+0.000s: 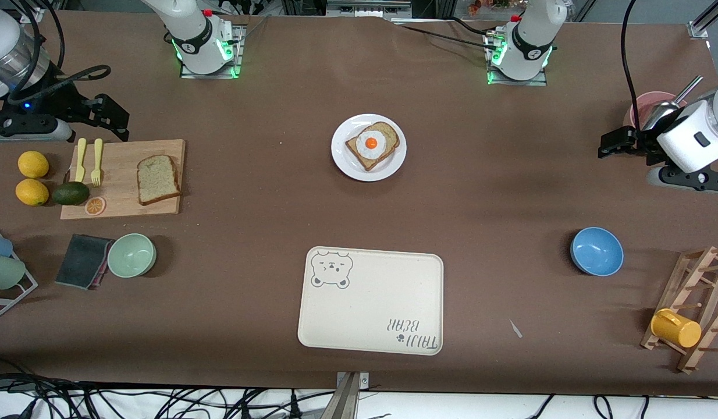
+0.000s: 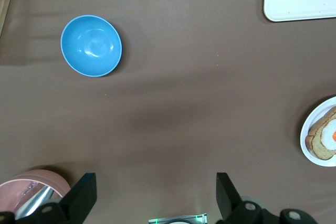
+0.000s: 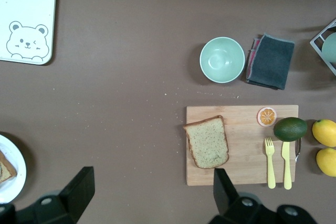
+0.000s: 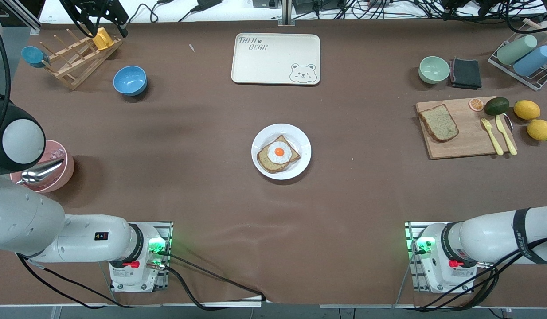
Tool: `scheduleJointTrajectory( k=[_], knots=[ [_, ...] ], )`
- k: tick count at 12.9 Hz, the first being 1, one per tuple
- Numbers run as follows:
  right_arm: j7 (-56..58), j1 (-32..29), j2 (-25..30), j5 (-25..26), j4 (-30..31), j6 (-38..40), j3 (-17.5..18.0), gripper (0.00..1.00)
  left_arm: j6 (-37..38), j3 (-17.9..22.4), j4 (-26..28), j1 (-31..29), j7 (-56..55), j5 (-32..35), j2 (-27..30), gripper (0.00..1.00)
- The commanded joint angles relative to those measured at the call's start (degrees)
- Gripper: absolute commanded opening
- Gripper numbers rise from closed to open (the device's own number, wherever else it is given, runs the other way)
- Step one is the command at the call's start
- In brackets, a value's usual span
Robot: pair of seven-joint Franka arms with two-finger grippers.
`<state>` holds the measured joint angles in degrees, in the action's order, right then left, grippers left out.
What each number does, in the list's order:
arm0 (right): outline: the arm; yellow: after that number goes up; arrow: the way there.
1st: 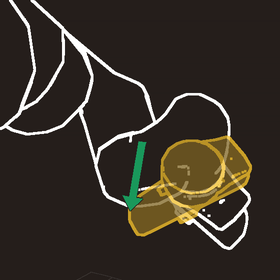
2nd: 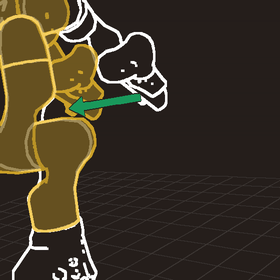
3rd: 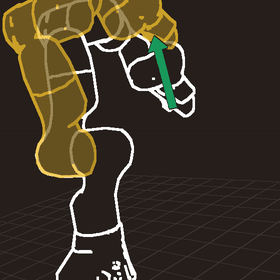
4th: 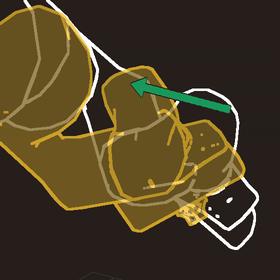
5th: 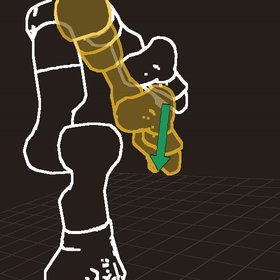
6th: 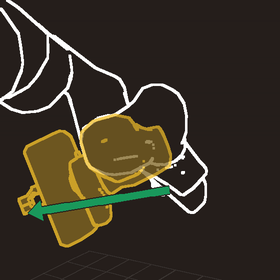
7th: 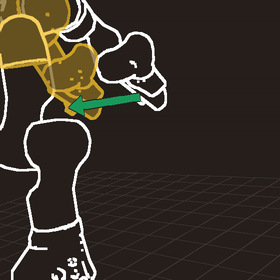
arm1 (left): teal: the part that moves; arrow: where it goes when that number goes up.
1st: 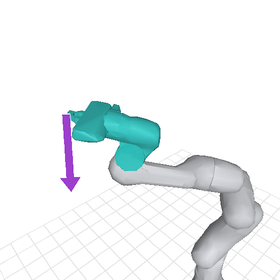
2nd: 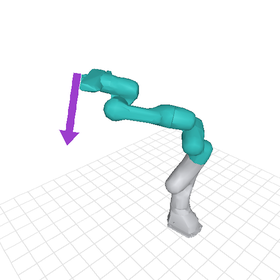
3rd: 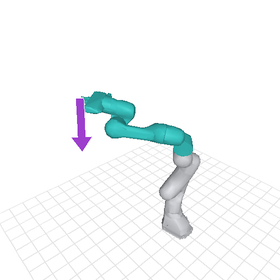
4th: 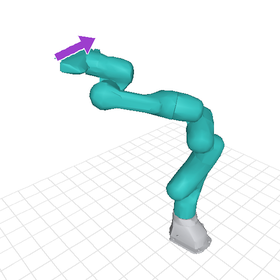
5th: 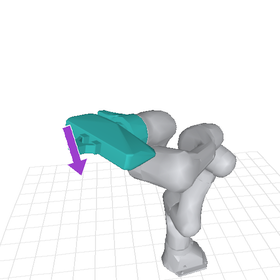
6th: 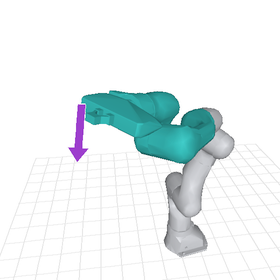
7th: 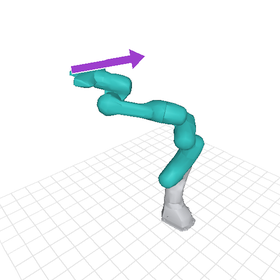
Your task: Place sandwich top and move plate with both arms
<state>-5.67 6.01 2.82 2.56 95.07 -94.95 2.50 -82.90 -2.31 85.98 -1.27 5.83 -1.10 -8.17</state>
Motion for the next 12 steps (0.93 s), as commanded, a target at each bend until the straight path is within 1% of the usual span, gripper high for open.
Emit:
scheduleJointTrajectory(
  k=[1, 12],
  knots=[
    [0.9, -0.7, 0.5, -0.7, -0.8, 2.9, 0.2, 1.0, 0.3, 0.0, -0.9, 0.1, 0.2, 1.6, 0.0, 1.0],
    [1.9, -0.5, 0.1, -1.0, -0.4, 5.2, 0.8, 1.0, 0.4, 0.0, -0.9, 0.1, 0.2, 1.6, 0.0, 1.0]
  ],
)
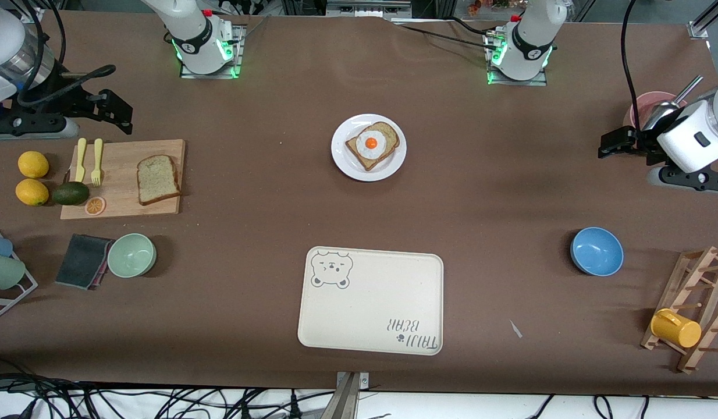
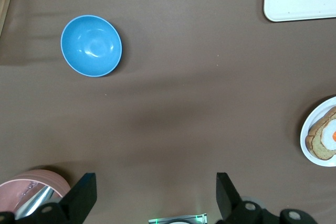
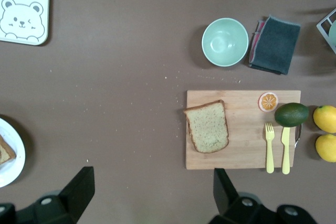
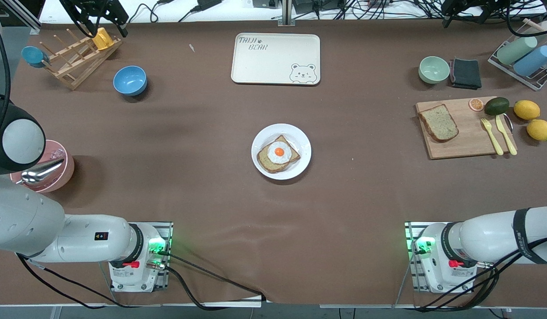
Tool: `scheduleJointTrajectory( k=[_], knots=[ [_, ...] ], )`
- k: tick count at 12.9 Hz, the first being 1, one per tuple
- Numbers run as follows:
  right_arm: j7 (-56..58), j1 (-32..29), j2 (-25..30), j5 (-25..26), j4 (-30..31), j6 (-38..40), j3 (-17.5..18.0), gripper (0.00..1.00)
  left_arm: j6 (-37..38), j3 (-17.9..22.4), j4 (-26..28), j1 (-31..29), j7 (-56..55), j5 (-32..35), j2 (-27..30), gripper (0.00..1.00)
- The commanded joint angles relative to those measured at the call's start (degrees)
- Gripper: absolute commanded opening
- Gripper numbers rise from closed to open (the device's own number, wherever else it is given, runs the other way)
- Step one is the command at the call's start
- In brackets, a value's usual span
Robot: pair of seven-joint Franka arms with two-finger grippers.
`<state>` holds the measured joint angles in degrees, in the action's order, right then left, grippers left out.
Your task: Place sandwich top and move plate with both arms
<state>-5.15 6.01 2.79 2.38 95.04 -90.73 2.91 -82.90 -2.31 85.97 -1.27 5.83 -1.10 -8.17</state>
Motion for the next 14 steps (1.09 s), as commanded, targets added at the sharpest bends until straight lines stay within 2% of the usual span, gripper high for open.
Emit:
scheduleJointTrajectory(
  k=[1, 14],
  knots=[
    [2.8, -0.5, 0.1, -0.8, -0.2, 1.0, 0.3, 1.0, 0.4, 0.0, -0.9, 0.1, -0.1, 1.6, 0.0, 1.0],
    [6.0, -0.6, -0.2, -0.9, 0.1, 1.0, 0.3, 1.0, 0.6, 0.0, -0.9, 0.1, 0.2, 1.6, 0.0, 1.0]
  ],
)
